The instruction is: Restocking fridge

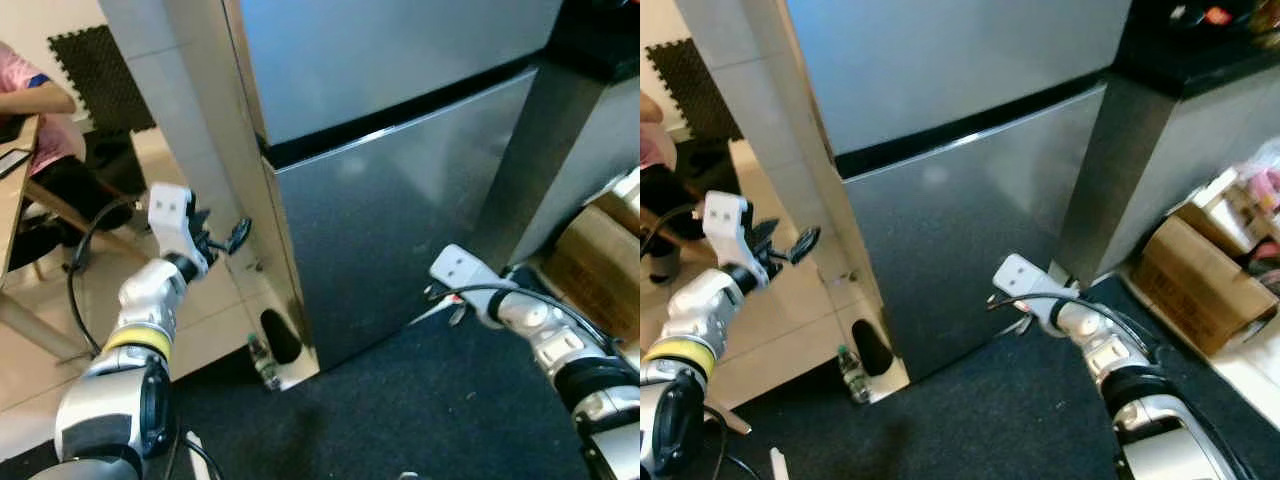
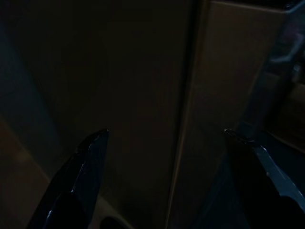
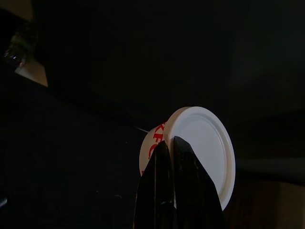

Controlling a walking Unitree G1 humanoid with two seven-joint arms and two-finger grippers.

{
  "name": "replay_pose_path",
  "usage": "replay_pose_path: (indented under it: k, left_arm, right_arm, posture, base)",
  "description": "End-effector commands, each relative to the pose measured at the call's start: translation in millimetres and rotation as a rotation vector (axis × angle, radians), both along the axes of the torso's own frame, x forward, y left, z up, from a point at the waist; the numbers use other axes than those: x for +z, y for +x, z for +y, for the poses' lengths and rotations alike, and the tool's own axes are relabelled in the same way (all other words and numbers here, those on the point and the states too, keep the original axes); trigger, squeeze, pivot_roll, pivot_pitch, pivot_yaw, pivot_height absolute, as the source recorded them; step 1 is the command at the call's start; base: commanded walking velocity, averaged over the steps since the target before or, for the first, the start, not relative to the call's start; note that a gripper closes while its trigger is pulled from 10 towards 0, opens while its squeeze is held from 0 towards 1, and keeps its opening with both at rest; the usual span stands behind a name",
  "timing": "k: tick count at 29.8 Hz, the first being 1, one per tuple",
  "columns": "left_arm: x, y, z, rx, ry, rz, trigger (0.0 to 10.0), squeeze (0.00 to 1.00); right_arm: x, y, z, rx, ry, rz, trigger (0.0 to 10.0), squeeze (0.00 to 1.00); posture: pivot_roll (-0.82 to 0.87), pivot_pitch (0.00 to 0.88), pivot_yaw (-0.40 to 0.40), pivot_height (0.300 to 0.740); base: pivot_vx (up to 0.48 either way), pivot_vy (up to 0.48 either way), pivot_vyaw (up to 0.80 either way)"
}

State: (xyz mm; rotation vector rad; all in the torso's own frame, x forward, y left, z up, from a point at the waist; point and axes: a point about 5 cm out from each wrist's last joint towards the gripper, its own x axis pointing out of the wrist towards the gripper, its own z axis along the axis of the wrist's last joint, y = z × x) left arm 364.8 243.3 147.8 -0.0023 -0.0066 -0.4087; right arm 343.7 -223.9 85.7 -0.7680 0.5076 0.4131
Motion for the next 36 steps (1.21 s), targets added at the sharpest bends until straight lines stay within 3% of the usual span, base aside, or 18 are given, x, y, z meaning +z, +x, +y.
replay_pose_path:
  k: [1,5,9,10,11,12,13,14,23,27,36]
  left_arm:
    - [3,-0.6,3.8,-0.025,0.035,0.008,10.0,1.0]
    - [9,3.2,-0.9,-0.067,0.07,0.012,10.0,1.0]
    - [16,7.1,-13.2,-0.183,0.059,0.012,10.0,1.0]
    - [25,10.1,-22.7,-0.27,0.061,0.002,10.0,0.91]
    - [25,10.1,-22.7,-0.27,0.061,0.002,10.0,0.91]
    - [28,11.5,-25.0,-0.29,0.061,-0.003,10.0,0.15]
    - [28,11.5,-25.0,-0.29,0.061,-0.003,10.0,0.15]
    - [33,13.5,-26.8,-0.3,0.058,-0.013,10.0,0.0]
    - [51,21.7,-38.4,-0.329,0.041,-0.048,10.0,0.0]
    - [61,28.8,-46.5,-0.272,0.076,-0.077,10.0,0.0]
    - [86,37.4,-63.4,-0.26,0.007,-0.168,10.0,0.0]
  right_arm:
    - [2,-1.0,-2.0,-0.023,0.022,-0.015,10.0,0.0]
    - [2,-6.3,-11.5,-0.05,0.017,-0.017,10.0,0.0]
    - [4,-11.4,-19.5,-0.067,0.006,-0.019,10.0,0.0]
    - [8,-15.4,-26.3,-0.084,-0.004,-0.026,10.0,0.0]
    - [8,-15.4,-26.3,-0.084,-0.004,-0.026,10.0,0.0]
    - [9,-17.0,-28.7,-0.089,-0.007,-0.029,10.0,0.0]
    - [9,-17.0,-28.7,-0.089,-0.007,-0.029,10.0,0.0]
    - [11,-19.5,-31.0,-0.094,-0.012,-0.033,10.0,0.0]
    - [21,-32.7,-41.2,-0.12,-0.034,-0.056,10.0,0.0]
    - [27,-35.8,-44.7,-0.13,-0.045,-0.072,10.0,0.0]
    - [37,-39.9,-46.8,-0.141,-0.06,-0.088,10.0,0.0]
  posture:
    - [-0.13,0.152,0.09,0.74]
    - [-0.15,0.186,0.096,0.74]
    - [-0.16,0.214,0.099,0.74]
    - [-0.18,0.23,0.097,0.74]
    - [-0.18,0.23,0.097,0.74]
    - [-0.19,0.24,0.096,0.74]
    - [-0.19,0.24,0.096,0.74]
    - [-0.21,0.251,0.095,0.74]
    - [-0.26,0.294,0.094,0.74]
    - [-0.28,0.305,0.088,0.74]
    - [-0.3,0.294,0.08,0.74]
  base:
    - [0.0,0.0,0.0]
    - [0.0,0.0,0.0]
    - [0.0,0.0,0.0]
    - [0.0,0.0,0.0]
    - [0.0,0.0,0.0]
    - [0.0,0.0,0.0]
    - [0.0,0.0,0.0]
    - [0.0,0.0,0.0]
    - [0.0,0.0,0.0]
    - [0.0,0.0,0.0]
    - [0.0,0.0,0.0]
